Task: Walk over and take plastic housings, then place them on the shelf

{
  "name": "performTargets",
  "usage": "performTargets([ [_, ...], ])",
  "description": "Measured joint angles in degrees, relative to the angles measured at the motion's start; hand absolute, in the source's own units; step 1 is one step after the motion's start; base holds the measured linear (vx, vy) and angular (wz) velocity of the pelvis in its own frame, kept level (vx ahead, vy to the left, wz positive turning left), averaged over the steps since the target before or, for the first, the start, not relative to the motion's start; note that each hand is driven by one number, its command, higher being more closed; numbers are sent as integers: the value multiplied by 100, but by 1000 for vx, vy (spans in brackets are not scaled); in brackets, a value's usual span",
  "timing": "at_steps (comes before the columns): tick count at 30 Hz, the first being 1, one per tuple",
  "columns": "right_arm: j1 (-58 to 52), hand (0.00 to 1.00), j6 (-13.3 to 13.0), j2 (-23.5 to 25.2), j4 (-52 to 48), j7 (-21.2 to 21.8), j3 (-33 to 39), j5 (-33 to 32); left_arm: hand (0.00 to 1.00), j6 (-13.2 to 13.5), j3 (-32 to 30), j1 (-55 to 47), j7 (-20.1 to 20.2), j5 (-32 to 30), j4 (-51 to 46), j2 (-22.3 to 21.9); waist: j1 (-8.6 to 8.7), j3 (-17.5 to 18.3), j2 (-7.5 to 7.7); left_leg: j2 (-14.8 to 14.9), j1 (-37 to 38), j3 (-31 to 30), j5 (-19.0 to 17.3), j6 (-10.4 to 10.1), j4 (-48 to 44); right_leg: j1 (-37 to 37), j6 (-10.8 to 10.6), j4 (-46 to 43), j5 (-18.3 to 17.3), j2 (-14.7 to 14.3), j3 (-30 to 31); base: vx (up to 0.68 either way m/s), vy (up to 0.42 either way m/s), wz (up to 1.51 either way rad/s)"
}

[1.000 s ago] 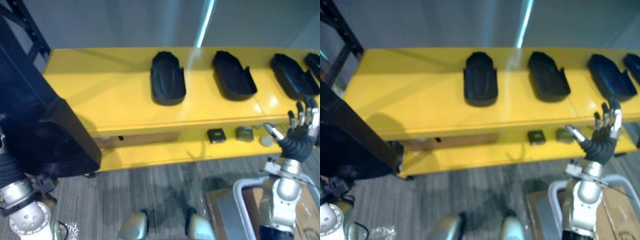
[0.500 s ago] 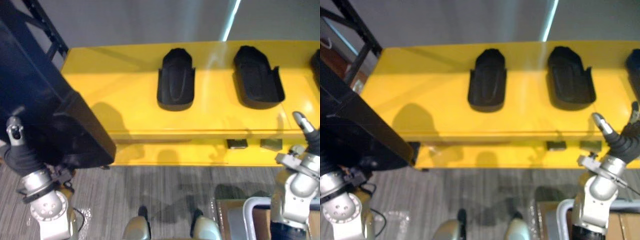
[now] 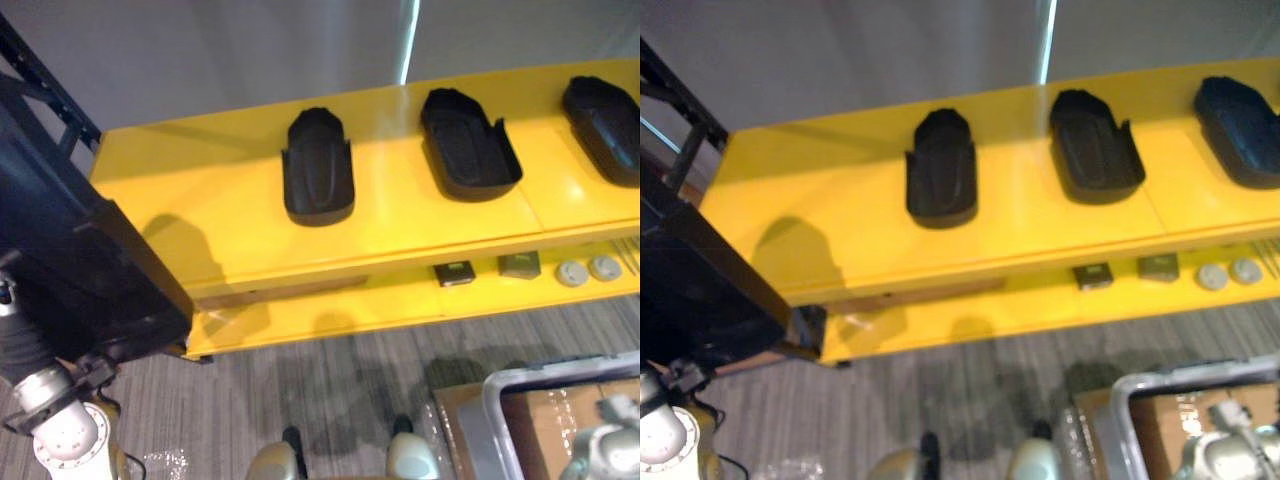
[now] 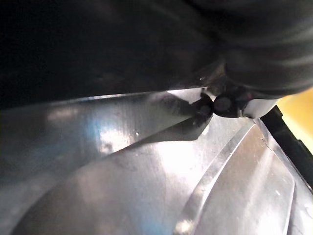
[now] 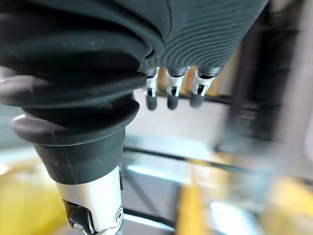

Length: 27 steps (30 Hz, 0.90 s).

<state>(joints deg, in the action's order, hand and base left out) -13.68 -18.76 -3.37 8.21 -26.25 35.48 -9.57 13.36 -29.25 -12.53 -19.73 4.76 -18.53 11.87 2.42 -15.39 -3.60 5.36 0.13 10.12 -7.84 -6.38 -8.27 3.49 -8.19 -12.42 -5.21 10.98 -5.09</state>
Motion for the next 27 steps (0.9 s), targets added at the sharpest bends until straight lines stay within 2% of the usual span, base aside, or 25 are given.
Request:
performTargets([
  [1, -19, 0, -1, 0, 125, 177, -119, -43, 100, -84, 5, 65, 7, 1, 130, 101, 0, 1, -3, -2, -8, 18, 4, -3, 10, 33, 0, -5, 0, -1, 26, -3, -3, -8],
  [3, -19, 0, -2, -23, 630, 817, -527, -52, 100, -422, 40, 479, 23, 20, 813, 618, 15, -10, -19, -3, -11, 31, 27, -3, 35, 57, 5, -1, 13, -4, 38, 4, -1, -3],
  [4, -20, 0, -2, -48, 742, 919, -637, -9, 100, -487, 42, 625, 20, 40, 1050, 795, 13, -10, -18, -5, -12, 33, 27, -3, 53, 57, 5, 4, 14, -8, 42, 0, 0, 0],
  [5, -27, 0, -4, -146, 963, 1070, -864, 171, 100, -615, 76, 968, 12, 189, 1580, 1165, 17, -13, -13, -6, -18, 42, 34, -13, 80, 64, 5, 24, 21, -13, 43, 0, 0, 0],
  [8, 18, 0, -5, -497, 1342, 1234, -1331, 374, 100, -971, 224, 2045, -32, 411, 3011, 2166, 7, -49, 46, -9, -77, 120, 57, -8, 65, 171, 9, 40, 49, -15, 77, 19, 5, -3],
  [9, 28, 0, -6, -556, 1383, 1239, -1368, 372, 100, -1035, 310, 2253, -40, 432, 3237, 2354, 7, -55, 58, -8, -118, 118, 58, -7, 53, 200, 15, 39, 59, -15, 77, 0, 0, 0],
  [12, 208, 0, -18, -822, 1576, 1132, -1547, 357, 100, -1293, 829, 3298, -70, 423, 4134, 3255, 27, -184, 227, -7, -230, 155, 59, -6, -23, 343, 25, -8, 73, -16, 147, 5, 3, -5],
  [15, 366, 0, -93, -993, 1584, 977, -1661, 349, 100, -1544, 1081, 3894, -103, 418, 4578, 3644, 143, -336, 337, -11, -243, 190, 57, -7, -34, 428, 26, -70, 73, -17, 236, 6, 2, -10],
  [20, 406, 0, -113, -1151, 1627, 867, -1705, 340, 100, -1986, 1332, 4434, 89, 358, 5039, 3954, 164, -581, 408, 38, -449, 313, -12, -47, -368, 641, 26, -197, 73, -37, 478, -5, 1, -14],
  [24, 440, 0, -114, -1196, 1739, 860, -1714, 307, 100, -2428, 1717, 4856, 615, 103, 5280, 4211, 181, -780, 410, 193, -589, 318, -227, -65, -758, 672, 28, -299, 72, -132, 558, -31, 7, -10],
  [25, 465, 0, -114, -1200, 1743, 860, -1718, 308, 100, -2639, 1769, 4974, 823, 89, 5364, 4220, 175, -788, 419, 211, -653, 331, -271, -65, -831, 755, 29, -339, 72, -186, 631, -34, -7, -10],
  [27, 505, 0, -115, -1202, 1750, 860, -1722, 308, 100, -2894, 1882, 5071, 1109, 70, 5482, 4235, 183, -805, 414, 217, -723, 362, -301, -53, -889, 834, 29, -373, 71, -190, 692, -39, 1, -9],
])
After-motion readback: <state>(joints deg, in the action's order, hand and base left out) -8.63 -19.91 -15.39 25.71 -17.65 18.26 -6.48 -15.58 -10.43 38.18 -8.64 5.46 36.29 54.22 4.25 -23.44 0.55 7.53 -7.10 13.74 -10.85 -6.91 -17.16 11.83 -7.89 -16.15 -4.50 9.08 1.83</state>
